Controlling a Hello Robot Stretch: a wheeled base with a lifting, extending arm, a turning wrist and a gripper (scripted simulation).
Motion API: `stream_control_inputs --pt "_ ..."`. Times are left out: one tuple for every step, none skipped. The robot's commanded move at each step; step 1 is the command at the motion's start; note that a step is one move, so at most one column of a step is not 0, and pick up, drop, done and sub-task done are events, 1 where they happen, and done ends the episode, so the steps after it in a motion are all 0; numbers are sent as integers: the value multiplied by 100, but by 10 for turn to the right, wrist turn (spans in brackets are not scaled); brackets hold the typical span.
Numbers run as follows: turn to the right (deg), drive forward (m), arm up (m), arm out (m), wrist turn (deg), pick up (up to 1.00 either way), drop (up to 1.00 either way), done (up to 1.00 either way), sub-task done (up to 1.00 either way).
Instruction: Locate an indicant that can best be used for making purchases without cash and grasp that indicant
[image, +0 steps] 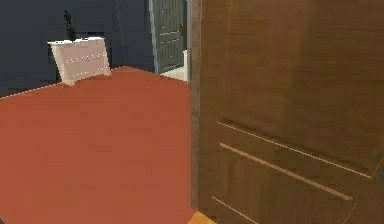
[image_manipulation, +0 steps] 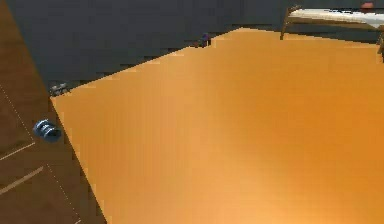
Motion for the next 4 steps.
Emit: stream_control_inputs --pt "0 25 0 0 0 0 0 0 0" --pt "-60 0 0 0 0 0 0 0 0" --pt "0 45 0 0 0 0 0 0 0" --pt "-450 0 0 0 0 0 0 0 0"
